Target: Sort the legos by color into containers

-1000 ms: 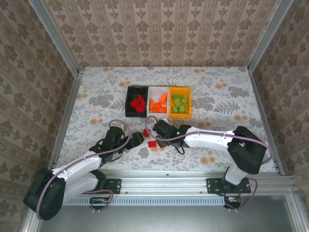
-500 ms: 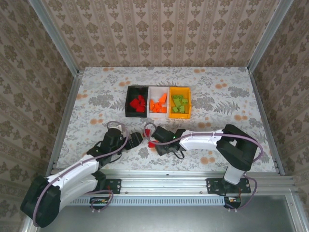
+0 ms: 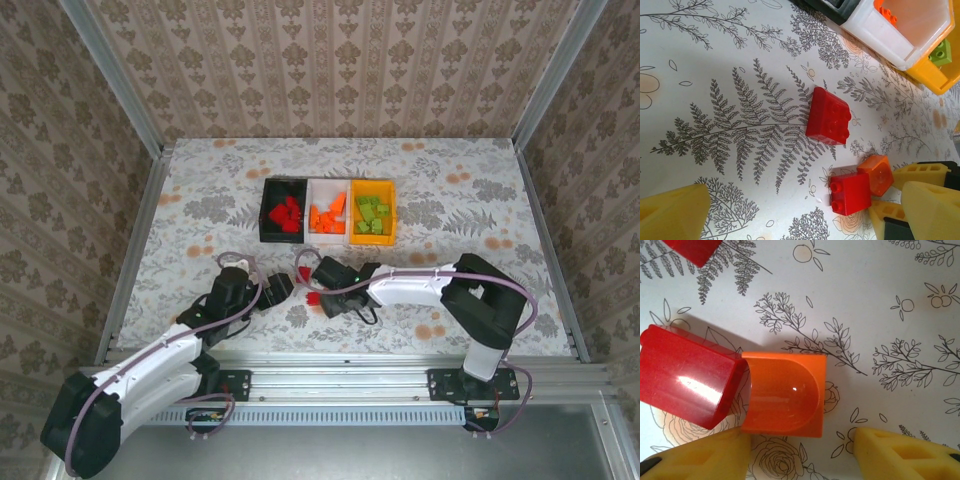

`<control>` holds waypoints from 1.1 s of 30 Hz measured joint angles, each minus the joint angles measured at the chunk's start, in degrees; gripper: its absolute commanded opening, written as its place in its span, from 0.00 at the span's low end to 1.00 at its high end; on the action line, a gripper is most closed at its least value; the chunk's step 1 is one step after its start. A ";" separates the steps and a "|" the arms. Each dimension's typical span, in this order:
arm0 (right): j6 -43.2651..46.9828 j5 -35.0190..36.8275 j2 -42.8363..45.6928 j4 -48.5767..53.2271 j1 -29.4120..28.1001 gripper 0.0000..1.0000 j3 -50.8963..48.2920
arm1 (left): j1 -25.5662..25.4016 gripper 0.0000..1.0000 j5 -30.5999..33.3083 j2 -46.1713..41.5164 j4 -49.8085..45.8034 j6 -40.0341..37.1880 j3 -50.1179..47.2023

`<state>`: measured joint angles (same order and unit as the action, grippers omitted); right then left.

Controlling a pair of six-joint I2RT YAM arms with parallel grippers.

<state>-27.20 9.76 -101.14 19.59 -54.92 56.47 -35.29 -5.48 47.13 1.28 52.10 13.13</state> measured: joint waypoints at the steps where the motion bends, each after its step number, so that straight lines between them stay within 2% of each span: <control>1: 0.00 -0.20 -0.31 0.42 0.22 0.58 0.46 | 0.00 1.00 0.07 0.00 0.00 0.00 0.00; 13: -0.02 -1.05 -1.60 2.38 1.09 0.52 2.47 | 0.02 1.00 0.83 0.07 -0.02 0.00 -0.07; 22: 0.22 -1.05 -4.02 5.20 1.53 0.53 6.14 | 0.02 1.00 0.85 2.34 0.00 -0.02 -0.07; 33: 0.52 -1.03 -4.52 6.08 1.53 0.49 7.10 | 0.09 1.00 0.85 2.54 0.02 -0.04 -0.07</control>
<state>-26.68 8.73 -105.67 25.67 -53.39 63.57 -35.20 -4.62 49.67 1.30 52.05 13.06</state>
